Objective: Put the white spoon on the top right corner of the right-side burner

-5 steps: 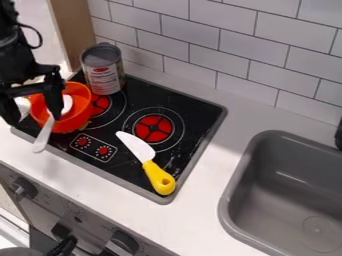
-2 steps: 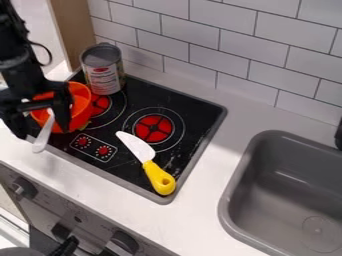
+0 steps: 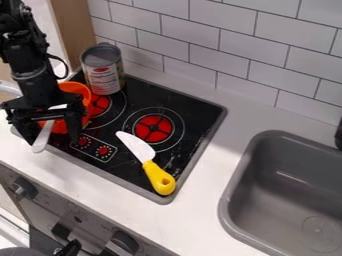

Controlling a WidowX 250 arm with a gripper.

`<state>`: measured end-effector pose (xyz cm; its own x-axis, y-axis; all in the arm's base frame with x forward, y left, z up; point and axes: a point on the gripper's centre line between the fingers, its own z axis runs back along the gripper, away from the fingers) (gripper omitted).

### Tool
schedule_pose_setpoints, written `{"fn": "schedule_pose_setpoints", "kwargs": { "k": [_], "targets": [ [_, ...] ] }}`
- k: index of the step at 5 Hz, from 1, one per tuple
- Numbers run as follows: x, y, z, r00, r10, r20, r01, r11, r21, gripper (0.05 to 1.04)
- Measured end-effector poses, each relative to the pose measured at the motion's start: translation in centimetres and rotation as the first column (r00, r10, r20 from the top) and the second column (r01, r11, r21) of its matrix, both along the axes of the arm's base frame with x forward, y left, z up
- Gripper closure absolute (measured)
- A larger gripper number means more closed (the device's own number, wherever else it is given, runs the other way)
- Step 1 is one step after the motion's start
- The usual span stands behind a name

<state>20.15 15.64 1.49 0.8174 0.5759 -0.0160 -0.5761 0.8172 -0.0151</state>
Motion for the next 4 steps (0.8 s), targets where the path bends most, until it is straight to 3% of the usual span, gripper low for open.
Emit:
{"fn": "schedule_pose_setpoints", "kwargs": {
  "k": [2, 3, 4],
  "targets": [
    [-0.2, -0.3, 0.1, 1.000, -0.009, -0.017, 0.008, 1.000, -0.025, 0.704],
    [-0.2, 0.0, 0.6, 1.000, -0.001, -0.028, 0.000, 0.999, -0.041, 0.858],
    [-0.1, 0.1, 1.1, 0.999, 0.017, -0.038, -0.019, 0.998, -0.055, 0.869]
  ]
}}
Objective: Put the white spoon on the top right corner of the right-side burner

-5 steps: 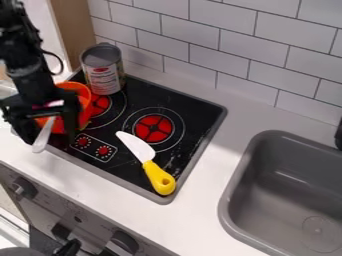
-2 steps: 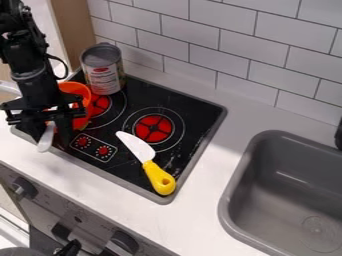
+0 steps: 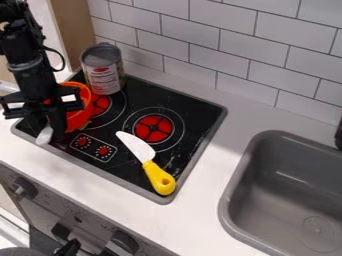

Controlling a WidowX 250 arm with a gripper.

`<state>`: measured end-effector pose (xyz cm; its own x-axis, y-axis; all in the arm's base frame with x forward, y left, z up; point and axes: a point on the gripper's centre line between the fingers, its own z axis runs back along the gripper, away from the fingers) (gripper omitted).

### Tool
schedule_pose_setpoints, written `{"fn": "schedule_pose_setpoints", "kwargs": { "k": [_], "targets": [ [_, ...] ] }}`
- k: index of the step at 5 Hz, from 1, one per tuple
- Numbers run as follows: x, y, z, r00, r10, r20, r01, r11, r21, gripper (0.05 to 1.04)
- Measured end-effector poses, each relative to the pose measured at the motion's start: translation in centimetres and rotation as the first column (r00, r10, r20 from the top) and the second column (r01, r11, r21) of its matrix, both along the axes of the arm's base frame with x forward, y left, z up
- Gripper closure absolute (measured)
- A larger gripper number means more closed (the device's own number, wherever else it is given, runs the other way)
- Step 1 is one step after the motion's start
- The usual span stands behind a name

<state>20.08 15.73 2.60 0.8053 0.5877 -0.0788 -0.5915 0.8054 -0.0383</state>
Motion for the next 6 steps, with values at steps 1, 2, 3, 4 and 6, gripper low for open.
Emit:
{"fn": "schedule_pose_setpoints", "kwargs": {
  "k": [1, 2, 3, 4, 6],
  "targets": [
    [0.1, 0.2, 0.8, 1.000, 0.016, -0.013, -0.016, 0.999, -0.030, 0.869],
    [0.1, 0.2, 2.7, 0.999, 0.032, -0.023, -0.034, 0.997, -0.070, 0.869],
    [0.1, -0.2, 3.5, 1.000, 0.024, -0.015, -0.025, 0.997, -0.078, 0.869],
    [0.5, -1.2, 4.9, 1.000, 0.025, 0.010, -0.025, 0.997, -0.074, 0.869],
    [1.8, -5.3, 5.2, 0.999, -0.019, 0.050, 0.025, 0.993, -0.116, 0.869]
  ]
}}
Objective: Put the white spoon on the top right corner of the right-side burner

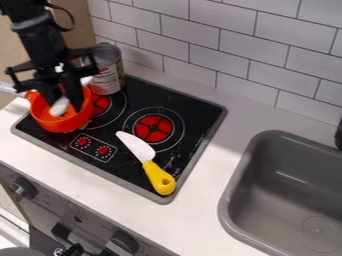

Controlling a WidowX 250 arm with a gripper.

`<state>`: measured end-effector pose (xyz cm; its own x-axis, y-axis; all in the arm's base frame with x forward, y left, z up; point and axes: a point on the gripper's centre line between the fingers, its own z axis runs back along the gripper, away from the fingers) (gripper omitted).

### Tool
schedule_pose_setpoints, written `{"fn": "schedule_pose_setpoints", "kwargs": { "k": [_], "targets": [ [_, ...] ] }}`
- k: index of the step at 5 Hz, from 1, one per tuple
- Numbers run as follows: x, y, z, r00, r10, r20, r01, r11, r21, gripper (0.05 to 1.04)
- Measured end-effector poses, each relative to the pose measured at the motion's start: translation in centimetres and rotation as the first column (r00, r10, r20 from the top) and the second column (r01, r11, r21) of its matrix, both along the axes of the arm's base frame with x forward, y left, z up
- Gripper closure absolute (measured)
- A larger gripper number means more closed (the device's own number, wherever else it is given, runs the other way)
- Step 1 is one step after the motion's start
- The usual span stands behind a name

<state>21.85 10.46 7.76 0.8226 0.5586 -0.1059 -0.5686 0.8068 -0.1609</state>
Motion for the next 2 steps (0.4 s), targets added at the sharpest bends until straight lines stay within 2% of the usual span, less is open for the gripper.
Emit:
{"fn": "schedule_pose_setpoints", "kwargs": {
  "k": [2],
  "targets": [
    [1.6, -5.4, -1.3, 1.000, -0.026, 0.018, 0.026, 1.000, -0.003, 0.869]
  ]
}}
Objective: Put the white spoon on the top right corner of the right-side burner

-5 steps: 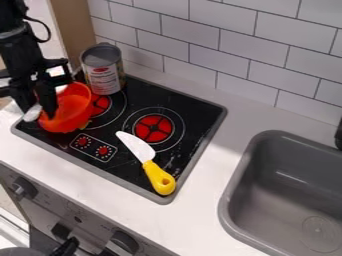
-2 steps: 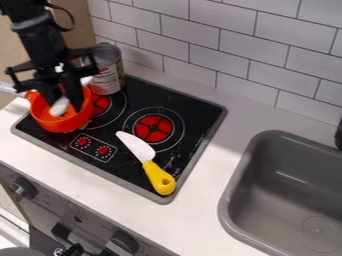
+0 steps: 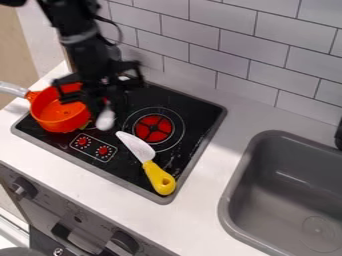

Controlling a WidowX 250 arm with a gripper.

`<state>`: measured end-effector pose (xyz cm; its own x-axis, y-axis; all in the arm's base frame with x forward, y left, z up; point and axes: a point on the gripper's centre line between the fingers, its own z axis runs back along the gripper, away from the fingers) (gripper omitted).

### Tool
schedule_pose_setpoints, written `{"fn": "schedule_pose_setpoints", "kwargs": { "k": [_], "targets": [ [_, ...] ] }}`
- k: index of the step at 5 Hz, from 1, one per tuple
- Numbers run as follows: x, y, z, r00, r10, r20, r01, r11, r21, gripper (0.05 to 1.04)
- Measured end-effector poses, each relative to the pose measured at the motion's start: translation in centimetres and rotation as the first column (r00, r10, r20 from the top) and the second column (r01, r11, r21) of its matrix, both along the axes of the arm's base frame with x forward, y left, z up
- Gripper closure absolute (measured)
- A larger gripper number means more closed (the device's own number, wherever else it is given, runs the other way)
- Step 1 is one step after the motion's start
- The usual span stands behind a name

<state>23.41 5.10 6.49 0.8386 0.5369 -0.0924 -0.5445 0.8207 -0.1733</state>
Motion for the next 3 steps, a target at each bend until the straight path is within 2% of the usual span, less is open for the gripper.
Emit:
{"fn": "schedule_pose_setpoints", "kwargs": {
  "k": [1, 2, 3],
  "targets": [
    [1.8, -2.2, -0.7, 0.999, 0.032, 0.038, -0.034, 0.999, 0.033, 0.869],
    [3.1, -3.7, -1.8, 0.997, 0.058, 0.055, -0.060, 0.997, 0.049, 0.869],
    [4.6, -4.9, -3.2, 0.996, 0.076, 0.040, -0.078, 0.996, 0.049, 0.869]
  ]
}}
